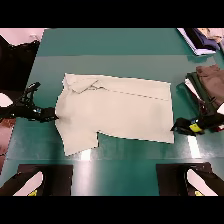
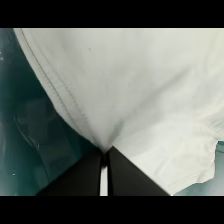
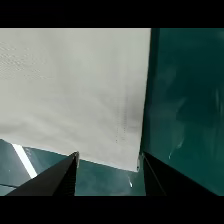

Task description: Fold the shirts.

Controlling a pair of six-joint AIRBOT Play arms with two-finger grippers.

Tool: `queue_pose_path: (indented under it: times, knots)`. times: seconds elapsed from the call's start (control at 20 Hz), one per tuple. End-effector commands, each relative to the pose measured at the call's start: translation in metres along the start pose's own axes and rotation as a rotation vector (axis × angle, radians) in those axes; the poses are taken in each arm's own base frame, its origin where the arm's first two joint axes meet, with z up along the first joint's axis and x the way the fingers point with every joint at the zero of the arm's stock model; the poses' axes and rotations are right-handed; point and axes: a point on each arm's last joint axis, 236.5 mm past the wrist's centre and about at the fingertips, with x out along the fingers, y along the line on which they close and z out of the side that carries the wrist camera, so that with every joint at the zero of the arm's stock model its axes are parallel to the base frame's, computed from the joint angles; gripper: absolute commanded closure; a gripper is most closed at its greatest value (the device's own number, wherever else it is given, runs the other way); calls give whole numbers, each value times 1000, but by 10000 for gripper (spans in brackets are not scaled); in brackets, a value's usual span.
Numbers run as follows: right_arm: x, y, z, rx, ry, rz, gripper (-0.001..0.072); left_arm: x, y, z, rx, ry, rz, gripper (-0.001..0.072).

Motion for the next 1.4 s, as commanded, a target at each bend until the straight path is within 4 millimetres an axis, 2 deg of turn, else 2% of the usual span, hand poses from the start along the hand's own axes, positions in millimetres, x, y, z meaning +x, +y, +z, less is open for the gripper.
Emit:
queue_pose_path:
  times: [0.0, 0.4, 0.45, 0.55, 0.65, 0.7, 0.8, 0.9, 1.0, 1.1, 1.2, 1.25, 1.35]
  knots:
    - [26, -13, -19, 49, 55, -2, 260, -1, -1, 0, 3, -1, -3, 684]
    - [39, -14, -29, 73, 147, 6, 284, -1, -2, -1, 3, 5, -5, 684]
    - [39, -14, -30, 66, 152, 8, 400, -1, -2, -1, 2, 5, -5, 683]
    - [40, -10, -34, 26, 169, 1, 493, -1, -2, -1, 2, 5, -7, 684]
    - [44, -3, -36, -22, 174, -10, 667, -1, -3, -3, 1, 12, -10, 683]
    - [46, 1, -35, -50, 170, -16, 693, -2, -3, -3, 2, 15, -10, 683]
    - [47, 9, -34, -100, 158, -24, 693, -5, -4, -1, 7, -2, -9, 685]
    - [34, 22, -21, -153, 96, -21, 693, -20, -10, 13, 30, -68, -4, 685]
    - [-1, 43, 6, -209, -49, -5, 693, -52, -23, 36, 75, -179, -2, 685]
    - [-58, 71, 41, -261, -278, 24, 693, -100, -45, 61, 129, -323, -4, 685]
    - [-138, 104, 70, -330, -567, 61, 694, -155, -77, 87, 188, -473, -44, 685]
    - [-183, 121, 78, -353, -717, 87, 694, -189, -97, 97, 223, -559, -71, 684]
    - [-283, 152, 76, -410, -1033, 139, 696, -251, -137, 110, 288, -711, -136, 684]
